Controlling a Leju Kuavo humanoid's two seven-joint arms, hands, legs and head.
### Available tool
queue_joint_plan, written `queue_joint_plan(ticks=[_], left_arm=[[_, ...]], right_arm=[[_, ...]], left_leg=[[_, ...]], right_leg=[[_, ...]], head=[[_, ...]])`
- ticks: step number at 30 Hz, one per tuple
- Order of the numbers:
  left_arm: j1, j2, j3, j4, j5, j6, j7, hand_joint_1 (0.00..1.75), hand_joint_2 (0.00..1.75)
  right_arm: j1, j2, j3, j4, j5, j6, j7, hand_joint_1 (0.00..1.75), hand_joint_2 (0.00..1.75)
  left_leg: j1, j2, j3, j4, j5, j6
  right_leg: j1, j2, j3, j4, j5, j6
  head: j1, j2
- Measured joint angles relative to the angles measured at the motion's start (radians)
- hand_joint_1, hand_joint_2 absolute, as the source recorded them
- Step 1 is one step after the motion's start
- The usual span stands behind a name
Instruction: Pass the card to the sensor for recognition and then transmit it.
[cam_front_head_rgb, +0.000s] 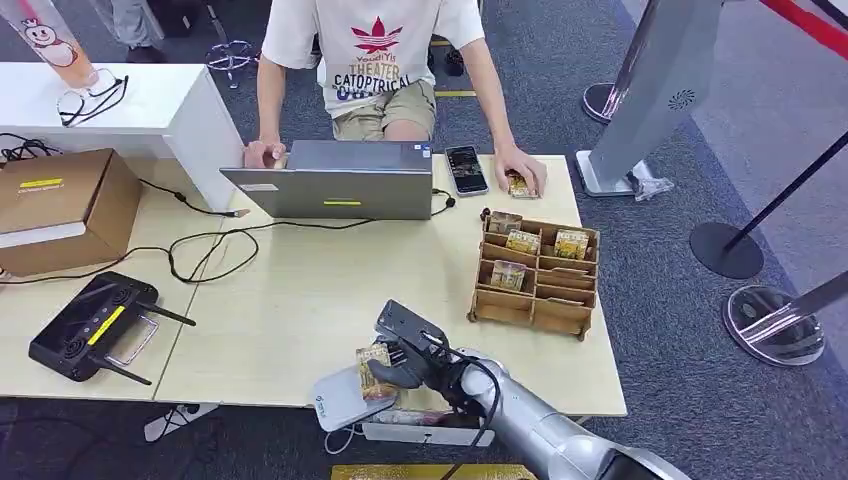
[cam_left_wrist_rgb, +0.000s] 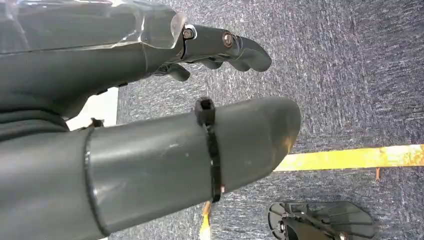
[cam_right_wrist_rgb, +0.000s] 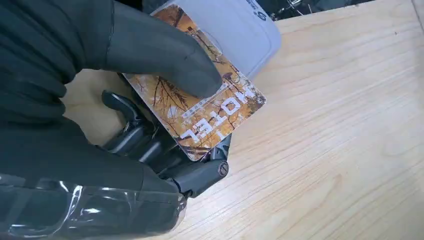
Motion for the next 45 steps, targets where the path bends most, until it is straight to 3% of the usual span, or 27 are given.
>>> queue_joint_plan(ticks=[17,33,45], left_arm=[[0.0,0.0,0.024,0.0,0.005,-0.001,-0.009,0.0,0.0],[-0.001,-0.001,0.041,0.0,0.006,0.002,-0.011,0.0,0.0],[-0.003,-0.005,0.045,0.0,0.006,0.002,-0.011,0.0,0.0]], right_arm=[[-0.001,-0.001,0.025,-0.076,0.038,-0.054,-0.045,1.75,1.75],[0.001,-0.01,0.064,-0.13,0.157,-0.221,-0.117,1.75,1.75],[0.049,-0.01,0.068,-0.149,0.159,-0.25,-0.123,1.75,1.75]], left_leg=[[0.0,0.0,0.0,0.0,0.0,0.0],[0.0,0.0,0.0,0.0,0.0,0.0],[0.0,0.0,0.0,0.0,0.0,0.0]], right_leg=[[0.0,0.0,0.0,0.0,0.0,0.0],[0.0,0.0,0.0,0.0,0.0,0.0],[0.0,0.0,0.0,0.0,0.0,0.0]], head=[[0.0,0.0],[0.0,0.0],[0.0,0.0]])
